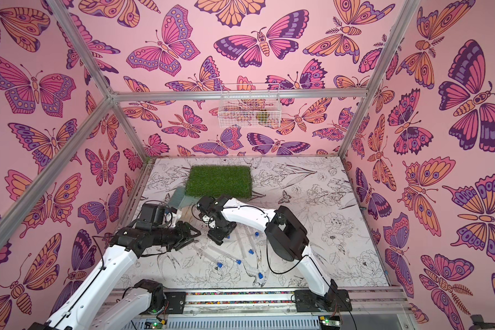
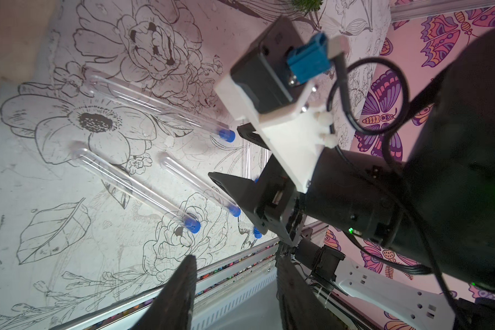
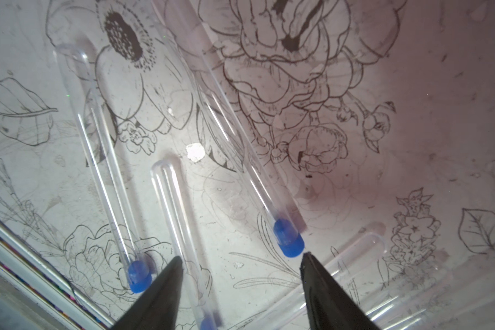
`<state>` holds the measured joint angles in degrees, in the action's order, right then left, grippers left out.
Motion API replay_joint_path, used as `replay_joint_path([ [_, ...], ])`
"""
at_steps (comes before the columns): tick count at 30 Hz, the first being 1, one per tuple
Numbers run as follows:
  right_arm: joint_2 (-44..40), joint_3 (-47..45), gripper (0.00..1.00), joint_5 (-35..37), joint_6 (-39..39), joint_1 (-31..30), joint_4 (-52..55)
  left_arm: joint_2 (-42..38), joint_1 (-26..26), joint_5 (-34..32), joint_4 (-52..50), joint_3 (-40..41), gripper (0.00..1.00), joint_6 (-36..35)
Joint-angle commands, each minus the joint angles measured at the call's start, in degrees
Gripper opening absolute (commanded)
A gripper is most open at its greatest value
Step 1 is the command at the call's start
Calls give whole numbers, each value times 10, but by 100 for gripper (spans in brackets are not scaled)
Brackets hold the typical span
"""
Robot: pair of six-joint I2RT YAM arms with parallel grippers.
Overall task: Remove stoppers from test tubes
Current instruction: Pick up the test tube at the center of the board.
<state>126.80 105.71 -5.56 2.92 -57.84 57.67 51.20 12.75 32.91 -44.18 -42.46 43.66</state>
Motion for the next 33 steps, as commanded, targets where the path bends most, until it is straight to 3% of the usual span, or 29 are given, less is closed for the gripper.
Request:
replay_joint_path([
  [1, 18, 21, 68, 7, -10, -5, 25, -10, -2, -11, -19, 11, 49, -15],
  [13, 61, 48, 63, 54, -11, -5, 17, -12, -3, -9, -24, 16, 49, -13],
  [33, 106, 82, 25, 66, 3, -17, 3, -20, -7, -9, -47, 17, 49, -13],
])
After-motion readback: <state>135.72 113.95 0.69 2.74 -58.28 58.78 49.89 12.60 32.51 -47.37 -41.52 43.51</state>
